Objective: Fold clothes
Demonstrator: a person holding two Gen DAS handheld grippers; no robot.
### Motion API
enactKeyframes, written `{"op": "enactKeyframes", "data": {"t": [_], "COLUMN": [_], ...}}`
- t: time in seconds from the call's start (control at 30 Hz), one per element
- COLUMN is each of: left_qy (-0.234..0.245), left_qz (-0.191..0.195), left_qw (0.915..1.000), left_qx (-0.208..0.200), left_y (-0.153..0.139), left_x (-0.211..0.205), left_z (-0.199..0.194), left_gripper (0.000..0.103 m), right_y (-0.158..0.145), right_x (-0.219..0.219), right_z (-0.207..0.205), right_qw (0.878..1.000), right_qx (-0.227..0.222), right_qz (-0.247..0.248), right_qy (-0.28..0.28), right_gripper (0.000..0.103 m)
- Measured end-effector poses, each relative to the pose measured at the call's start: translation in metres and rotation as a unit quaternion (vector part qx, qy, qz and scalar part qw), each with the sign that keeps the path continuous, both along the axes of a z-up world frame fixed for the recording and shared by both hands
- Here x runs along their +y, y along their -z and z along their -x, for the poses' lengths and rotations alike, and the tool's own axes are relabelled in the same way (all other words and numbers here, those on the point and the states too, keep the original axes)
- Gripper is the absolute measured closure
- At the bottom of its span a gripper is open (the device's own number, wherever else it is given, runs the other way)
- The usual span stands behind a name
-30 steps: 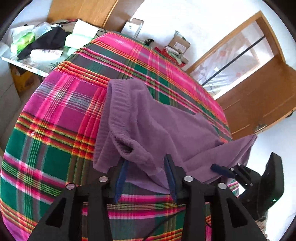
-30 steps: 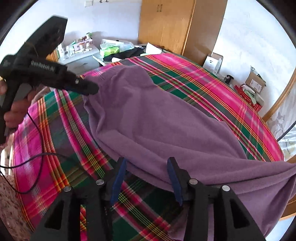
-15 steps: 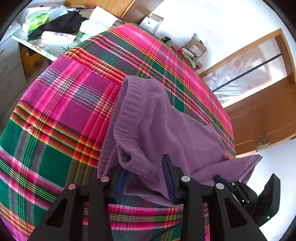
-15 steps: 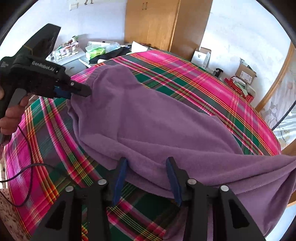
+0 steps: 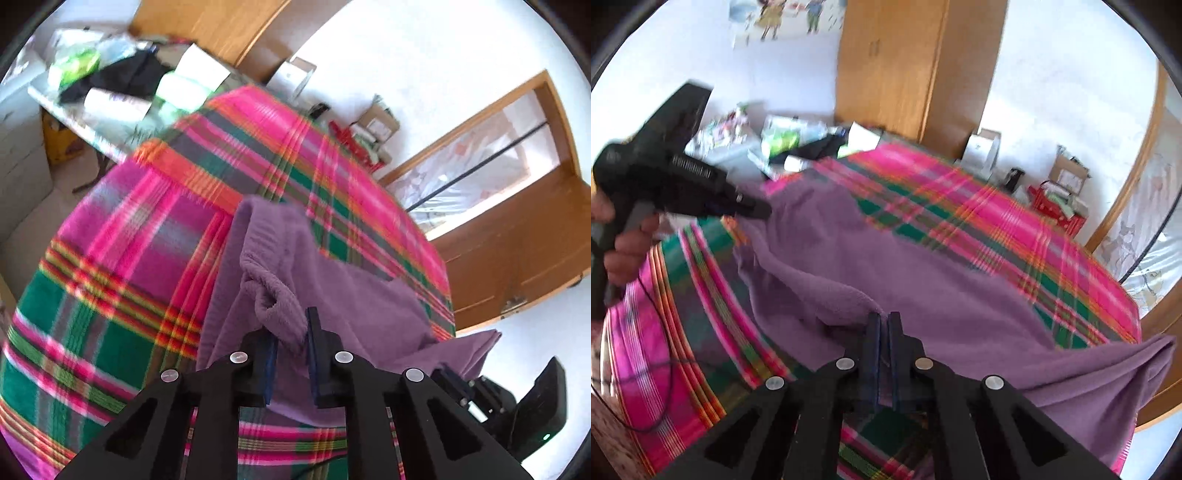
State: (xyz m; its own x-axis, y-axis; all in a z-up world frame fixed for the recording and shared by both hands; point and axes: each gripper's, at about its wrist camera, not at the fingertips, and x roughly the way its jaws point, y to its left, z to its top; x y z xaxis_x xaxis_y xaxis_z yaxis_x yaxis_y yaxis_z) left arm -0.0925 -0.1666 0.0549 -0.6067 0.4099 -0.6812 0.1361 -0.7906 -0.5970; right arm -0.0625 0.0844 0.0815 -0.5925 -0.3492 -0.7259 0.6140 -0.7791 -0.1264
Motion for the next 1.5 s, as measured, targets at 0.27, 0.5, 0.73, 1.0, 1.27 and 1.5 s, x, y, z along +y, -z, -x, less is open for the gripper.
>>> {"op": "enactKeyframes", "data": {"t": [0.27, 0.5, 0.73, 1.0, 1.27, 1.5], "left_qy": [0.003, -0.016, -0.015, -0.028, -0.019, -0.008], "left_qz": [0.020, 0.027, 0.046, 0.055, 0.081, 0.108], "left_qw": [0.9989, 0.9977, 0.9973, 0.9970, 0.9961, 0.9938], "left_qx": [0.043, 0.060, 0.055, 0.047, 0.029, 0.024], "left_y": [-0.034, -0.050, -0.048, -0.039, -0.020, -0.017], "left_x": [0.009, 0.006, 0.014, 0.014, 0.011, -0.001], "left_z": [0.029, 0.071, 0.107, 0.135, 0.145, 0.117], "left_gripper": [0.089, 0.088, 0.088, 0.088, 0.086, 0.073], "right_y": [-0.038, -0.057, -0.048, -0.028, -0.004, -0.012], "right_x": [0.005, -0.011, -0.022, -0.030, -0.047, -0.035], "right_z": [0.035, 0.073, 0.130, 0.178, 0.209, 0.184], "right_qw": [0.996, 0.988, 0.981, 0.972, 0.971, 0.975], "right_qx": [0.054, 0.106, 0.102, 0.081, 0.039, 0.010], "right_qz": [0.039, 0.027, 0.023, 0.027, 0.009, 0.048], "right_qy": [0.065, 0.112, 0.166, 0.221, 0.237, 0.217], "right_gripper": [0.099, 0.099, 0.099, 0.099, 0.098, 0.093]}}
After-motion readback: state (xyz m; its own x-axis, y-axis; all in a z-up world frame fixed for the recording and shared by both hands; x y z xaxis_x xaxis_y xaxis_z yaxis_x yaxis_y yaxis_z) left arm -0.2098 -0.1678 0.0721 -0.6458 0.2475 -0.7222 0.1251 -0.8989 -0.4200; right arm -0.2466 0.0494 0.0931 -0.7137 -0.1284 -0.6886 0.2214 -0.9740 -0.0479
